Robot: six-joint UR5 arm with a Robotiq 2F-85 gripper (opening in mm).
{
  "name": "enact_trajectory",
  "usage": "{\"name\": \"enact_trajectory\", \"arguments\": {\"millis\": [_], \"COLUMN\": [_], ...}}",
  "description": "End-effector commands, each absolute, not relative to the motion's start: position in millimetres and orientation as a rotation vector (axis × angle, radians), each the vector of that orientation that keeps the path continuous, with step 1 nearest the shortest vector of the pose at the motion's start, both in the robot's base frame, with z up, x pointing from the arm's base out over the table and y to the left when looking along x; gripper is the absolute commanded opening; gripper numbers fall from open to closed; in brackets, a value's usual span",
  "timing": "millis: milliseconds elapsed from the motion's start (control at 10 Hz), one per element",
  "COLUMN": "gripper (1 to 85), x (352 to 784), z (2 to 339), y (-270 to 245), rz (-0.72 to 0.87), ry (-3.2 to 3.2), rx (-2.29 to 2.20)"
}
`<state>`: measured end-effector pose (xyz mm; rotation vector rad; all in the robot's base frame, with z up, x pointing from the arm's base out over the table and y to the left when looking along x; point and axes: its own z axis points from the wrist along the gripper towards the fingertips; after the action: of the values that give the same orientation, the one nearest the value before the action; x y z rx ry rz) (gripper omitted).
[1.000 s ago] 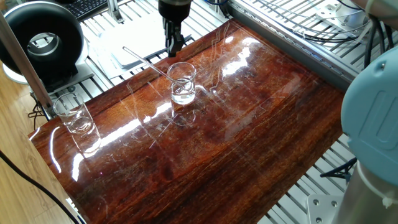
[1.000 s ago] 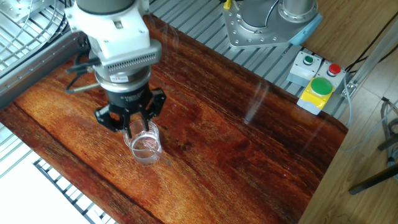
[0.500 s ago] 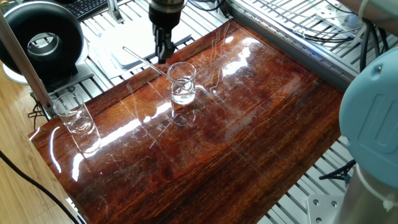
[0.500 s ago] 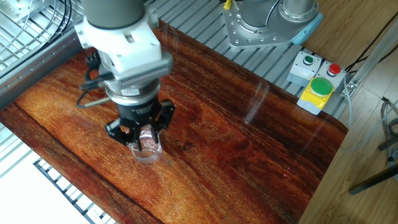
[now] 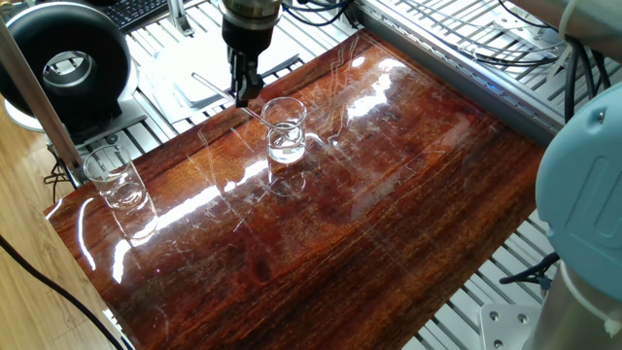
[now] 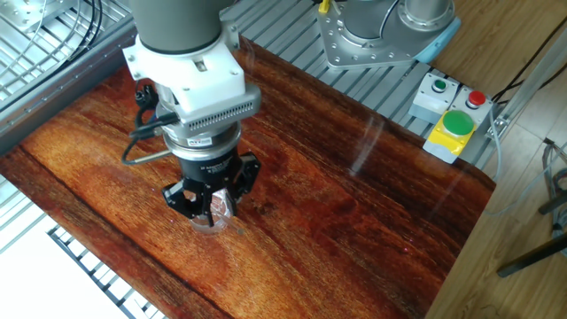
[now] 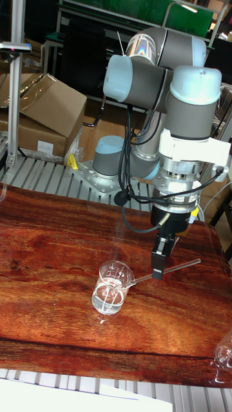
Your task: Stir the beaker with a glass rod
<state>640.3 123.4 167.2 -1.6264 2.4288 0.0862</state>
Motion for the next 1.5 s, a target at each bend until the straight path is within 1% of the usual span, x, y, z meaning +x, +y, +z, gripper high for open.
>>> {"name": "enact_trajectory", "arguments": {"millis": [0,400,700,1400], "gripper": [37.3,37.0,33.0,31.0], "x": [642.5,645.7,647.7,649.1], "z": [167.8,168.8,169.7,173.5], "y": [134.1,138.1,137.2,136.7], "rz": [0.115,0.121,0.115,0.131], "ry": [2.417,2.404,2.402,2.397], "rx": [-1.598,-1.585,-1.577,-1.563]}}
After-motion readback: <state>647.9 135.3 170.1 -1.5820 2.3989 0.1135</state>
